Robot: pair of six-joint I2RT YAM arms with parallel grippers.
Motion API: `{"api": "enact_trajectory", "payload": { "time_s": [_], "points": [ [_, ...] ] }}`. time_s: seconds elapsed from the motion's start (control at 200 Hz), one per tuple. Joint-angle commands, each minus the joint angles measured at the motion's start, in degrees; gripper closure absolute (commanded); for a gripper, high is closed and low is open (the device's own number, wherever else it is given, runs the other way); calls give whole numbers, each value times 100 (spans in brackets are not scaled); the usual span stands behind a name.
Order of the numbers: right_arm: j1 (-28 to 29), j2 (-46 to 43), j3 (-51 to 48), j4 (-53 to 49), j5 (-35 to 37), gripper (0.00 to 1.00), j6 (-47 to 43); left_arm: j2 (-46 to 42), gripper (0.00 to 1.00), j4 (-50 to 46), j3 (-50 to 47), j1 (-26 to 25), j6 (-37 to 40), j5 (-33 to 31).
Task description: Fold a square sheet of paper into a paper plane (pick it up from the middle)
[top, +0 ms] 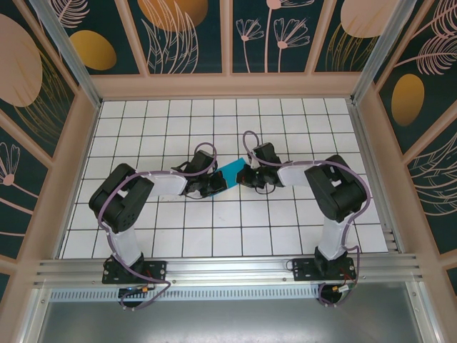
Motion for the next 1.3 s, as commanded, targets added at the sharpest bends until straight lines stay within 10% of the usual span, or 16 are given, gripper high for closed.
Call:
{"api": "enact_trajectory", "payload": {
  "time_s": [0.0,1.296],
  "points": [
    [-7,159,126,-67,16,100,112,-60,100,-486,-150,-16,14,-117],
    [-181,510,163,-943,576,100,-140,-495,100,-6,-982,229,615,100]
  ]
}}
